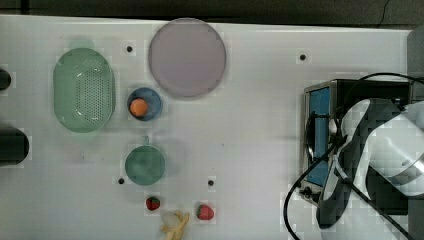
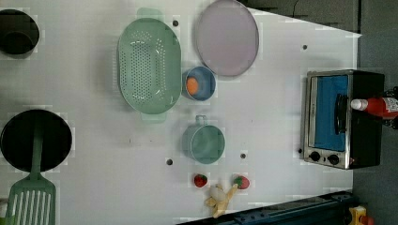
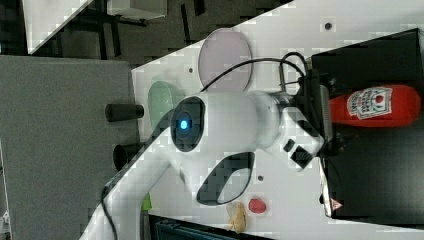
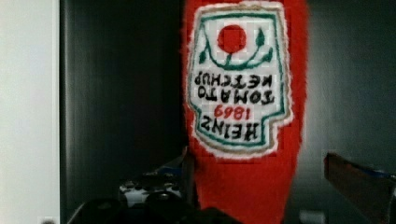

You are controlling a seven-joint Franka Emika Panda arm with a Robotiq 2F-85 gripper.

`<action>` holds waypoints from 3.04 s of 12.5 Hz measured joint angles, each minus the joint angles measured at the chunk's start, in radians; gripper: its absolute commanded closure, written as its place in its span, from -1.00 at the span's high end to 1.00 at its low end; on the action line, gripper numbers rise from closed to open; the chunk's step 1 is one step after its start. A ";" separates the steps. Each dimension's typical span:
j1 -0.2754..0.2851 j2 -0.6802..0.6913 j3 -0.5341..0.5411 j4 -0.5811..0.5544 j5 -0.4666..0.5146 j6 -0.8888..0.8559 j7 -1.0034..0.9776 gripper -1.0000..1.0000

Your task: Pick Ketchup from oven and place it on table.

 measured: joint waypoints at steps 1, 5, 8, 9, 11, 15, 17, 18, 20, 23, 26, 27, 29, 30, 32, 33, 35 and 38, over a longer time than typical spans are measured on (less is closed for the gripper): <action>-0.005 0.014 -0.006 0.005 0.008 0.015 0.001 1.00; -0.032 0.020 -0.007 0.004 0.090 0.036 0.003 0.68; -0.041 0.039 -0.014 0.014 0.078 0.052 0.003 0.27; -0.041 0.041 -0.015 0.021 0.077 0.052 0.003 0.27; -0.037 0.029 -0.013 0.029 0.083 0.011 0.002 0.27; -0.026 -0.020 -0.007 0.064 0.079 -0.185 0.002 0.27; -0.016 -0.056 0.002 0.137 -0.047 -0.255 0.003 0.27; -0.008 -0.095 0.012 0.160 -0.071 -0.306 0.001 0.27; 0.037 -0.189 0.020 0.178 -0.086 -0.365 0.000 0.27; 0.065 -0.295 0.137 0.249 -0.098 -0.481 -0.001 0.27; 0.136 -0.378 0.281 0.225 -0.081 -0.583 -0.001 0.27; 0.171 -0.387 0.313 0.208 -0.083 -0.579 -0.003 0.27; 0.195 -0.388 0.396 0.161 -0.074 -0.573 0.001 0.27; 0.206 -0.388 0.425 0.131 -0.090 -0.566 0.001 0.27; 0.227 -0.383 0.460 0.039 -0.083 -0.526 0.019 0.27; 0.225 -0.382 0.481 -0.017 -0.064 -0.516 0.023 0.27; 0.232 -0.371 0.489 -0.137 -0.075 -0.410 0.025 0.27; 0.230 -0.346 0.477 -0.334 -0.099 -0.204 0.025 0.27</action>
